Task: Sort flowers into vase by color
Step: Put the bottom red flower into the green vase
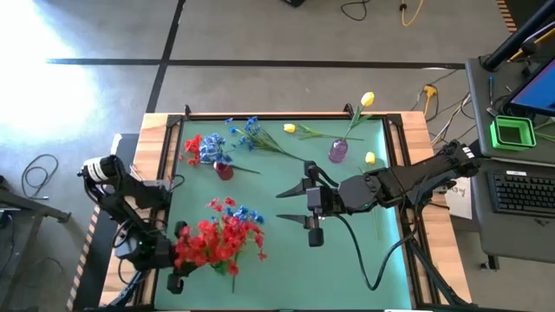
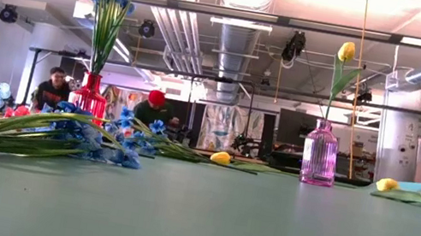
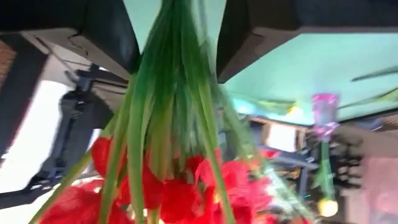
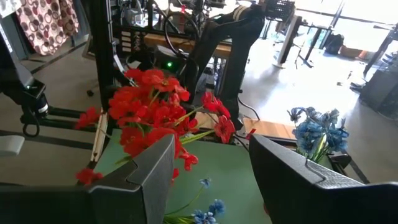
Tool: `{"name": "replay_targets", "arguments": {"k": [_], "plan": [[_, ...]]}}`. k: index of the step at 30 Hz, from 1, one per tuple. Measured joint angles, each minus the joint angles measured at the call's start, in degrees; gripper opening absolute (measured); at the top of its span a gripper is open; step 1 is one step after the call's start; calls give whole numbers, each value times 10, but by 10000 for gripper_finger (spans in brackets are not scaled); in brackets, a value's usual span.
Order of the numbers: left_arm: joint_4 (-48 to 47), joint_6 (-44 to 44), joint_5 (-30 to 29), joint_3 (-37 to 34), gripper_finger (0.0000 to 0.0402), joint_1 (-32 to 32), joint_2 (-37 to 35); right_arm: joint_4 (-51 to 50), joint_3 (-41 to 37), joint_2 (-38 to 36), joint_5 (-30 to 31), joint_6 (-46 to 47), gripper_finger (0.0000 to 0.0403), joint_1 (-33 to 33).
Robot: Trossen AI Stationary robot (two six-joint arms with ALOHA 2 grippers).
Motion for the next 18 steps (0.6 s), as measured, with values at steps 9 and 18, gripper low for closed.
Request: {"name": "replay_targets", "arguments": {"k": [9,18], "plan": [[3,-22,-93,0,246,-45,0,0,0,0,1,0,201,-1],[4,-34,-105,3,276,-100,0,-61,0,0,118,118,201,-3]]}}
